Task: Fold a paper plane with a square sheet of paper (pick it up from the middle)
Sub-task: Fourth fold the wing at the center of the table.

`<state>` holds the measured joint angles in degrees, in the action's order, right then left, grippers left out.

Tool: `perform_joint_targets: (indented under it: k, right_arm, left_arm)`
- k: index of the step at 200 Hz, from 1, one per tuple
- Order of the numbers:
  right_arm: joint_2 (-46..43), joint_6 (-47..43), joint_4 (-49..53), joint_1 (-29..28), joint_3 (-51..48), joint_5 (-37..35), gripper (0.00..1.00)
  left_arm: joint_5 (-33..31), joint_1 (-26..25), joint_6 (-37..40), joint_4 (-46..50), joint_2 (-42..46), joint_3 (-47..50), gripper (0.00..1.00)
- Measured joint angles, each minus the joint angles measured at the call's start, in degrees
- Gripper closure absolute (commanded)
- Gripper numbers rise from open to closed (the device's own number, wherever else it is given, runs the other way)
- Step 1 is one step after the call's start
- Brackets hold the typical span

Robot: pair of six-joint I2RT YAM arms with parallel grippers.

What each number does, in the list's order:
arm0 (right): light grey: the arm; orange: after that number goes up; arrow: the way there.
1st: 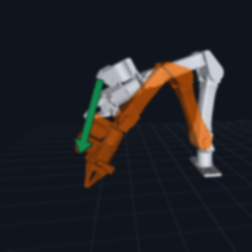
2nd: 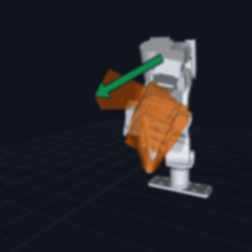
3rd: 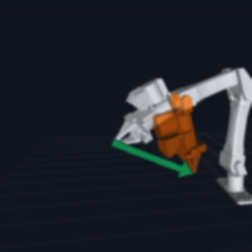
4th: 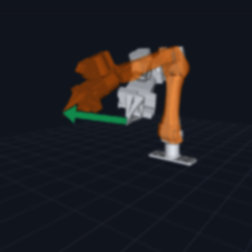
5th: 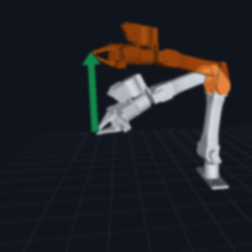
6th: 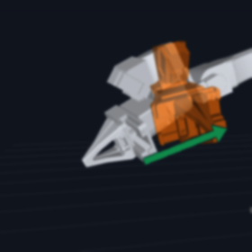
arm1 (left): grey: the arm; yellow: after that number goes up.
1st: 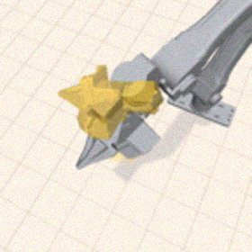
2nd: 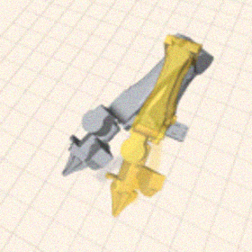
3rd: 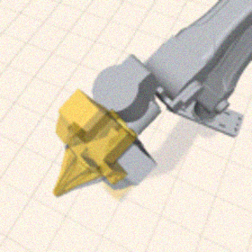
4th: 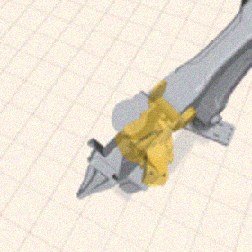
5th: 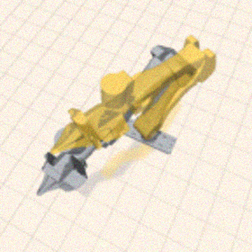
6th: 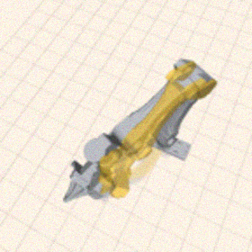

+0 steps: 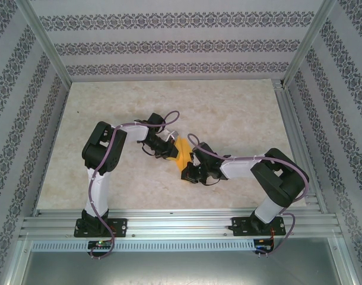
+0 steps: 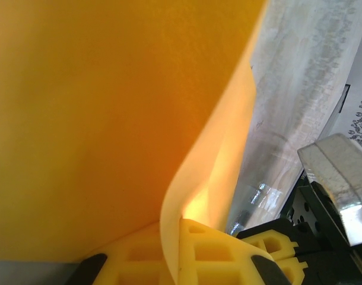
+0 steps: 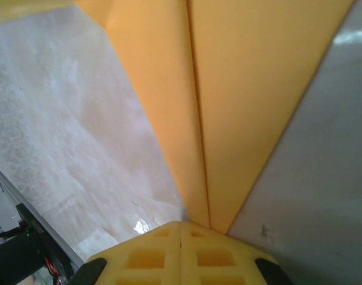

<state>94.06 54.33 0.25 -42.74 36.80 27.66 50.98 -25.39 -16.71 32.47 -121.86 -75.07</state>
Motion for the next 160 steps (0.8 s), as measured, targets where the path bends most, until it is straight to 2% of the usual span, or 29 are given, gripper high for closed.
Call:
perform_joint_targets:
  k: [40,85,110,160]
  right_arm:
    - [-3.2,-0.7,6.9,0.2,1.1,0.4,0.92]
    - [-6.5,-3.4,9.0,5.4,10.1,-0.3,0.93]
    - [-4.2,-4.8,7.7,8.0,13.5,-0.5,0.94]
    - [4.5,-5.0,6.6,8.1,14.1,0.8,0.94]
  left_arm:
    - [0.4,0.2,0.0,0.0,-0.1,0.0,0.99]
    - [0.6,0.2,0.0,0.0,-0.1,0.0,0.99]
    - [0.7,0.2,0.0,0.0,-0.2,0.0,1.00]
    - [0.8,0.3,0.0,0.0,-0.2,0.0,1.00]
